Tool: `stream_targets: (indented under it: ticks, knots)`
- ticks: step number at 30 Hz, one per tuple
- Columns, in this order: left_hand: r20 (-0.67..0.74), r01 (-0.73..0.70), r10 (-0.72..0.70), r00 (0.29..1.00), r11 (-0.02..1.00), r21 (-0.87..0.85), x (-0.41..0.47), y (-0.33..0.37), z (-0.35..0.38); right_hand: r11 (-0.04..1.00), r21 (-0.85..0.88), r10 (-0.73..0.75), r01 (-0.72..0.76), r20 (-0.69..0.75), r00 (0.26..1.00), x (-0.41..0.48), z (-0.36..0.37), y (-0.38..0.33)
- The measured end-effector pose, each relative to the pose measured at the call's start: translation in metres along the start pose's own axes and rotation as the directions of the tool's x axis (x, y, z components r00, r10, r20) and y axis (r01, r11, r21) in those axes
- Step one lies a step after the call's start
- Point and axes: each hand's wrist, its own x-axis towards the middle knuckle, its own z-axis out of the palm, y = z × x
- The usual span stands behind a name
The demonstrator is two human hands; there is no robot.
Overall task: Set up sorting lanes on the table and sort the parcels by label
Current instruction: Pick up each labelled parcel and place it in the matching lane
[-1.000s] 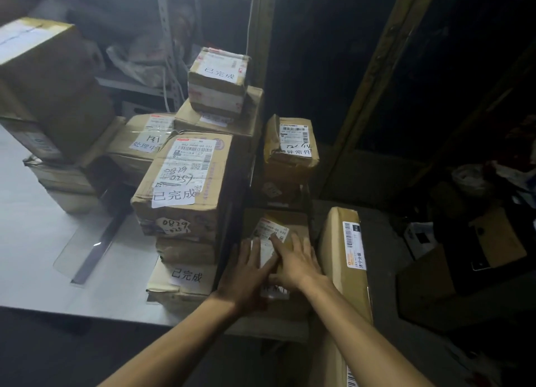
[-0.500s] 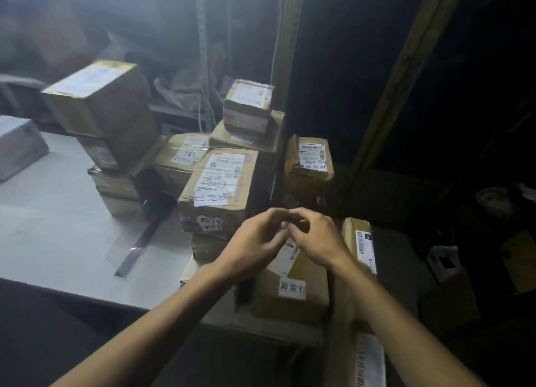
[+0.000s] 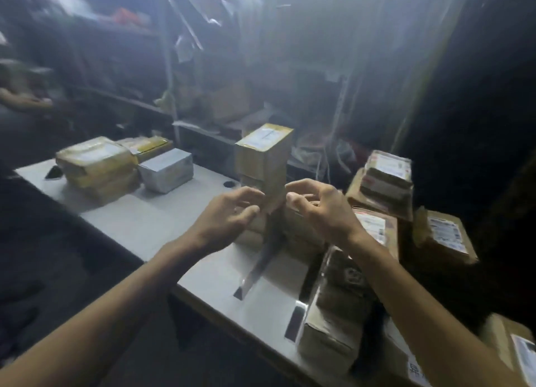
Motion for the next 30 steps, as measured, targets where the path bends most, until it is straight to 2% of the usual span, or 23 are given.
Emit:
stream_targets:
  ticks: [4, 7, 13, 23, 26, 30]
  knots:
    - [-0.05, 0.175, -0.172, 0.984, 0.983, 0.061, -0.032, -0.07, -0.065, 0.999, 0.008, -0.032, 0.031, 0.16, 0.987, 0.031, 0.089, -0.03]
    - [-0.076, 0.28, -0.276, 0.958, 0.959, 0.04, -0.045, -0.114, -0.098, 1.0, -0.008, -0.023, 0.026, 0.258, 0.966, 0.056, 0.146, -0.044]
    - [-0.101, 0.38, -0.378, 0.92, 0.925, -0.001, -0.026, -0.197, -0.145, 1.0, -0.003, -0.003, 0.004, 0.338, 0.941, 0.122, 0.238, -0.045]
    - [-0.038, 0.48, -0.479, 0.877, 0.876, 0.039, 0.111, -0.368, -0.199, 0.978, 0.0, 0.192, -0.209, 0.397, 0.897, 0.298, 0.364, 0.018]
    - [-0.026, 0.5, -0.5, 0.866, 0.865, 0.028, 0.154, -0.408, -0.216, 0.964, -0.014, 0.25, -0.265, 0.384, 0.889, 0.351, 0.393, 0.028]
    - [-0.005, 0.492, -0.495, 0.869, 0.864, 0.103, 0.218, -0.469, -0.235, 0.947, -0.06, 0.316, -0.317, 0.366, 0.875, 0.422, 0.435, 0.04]
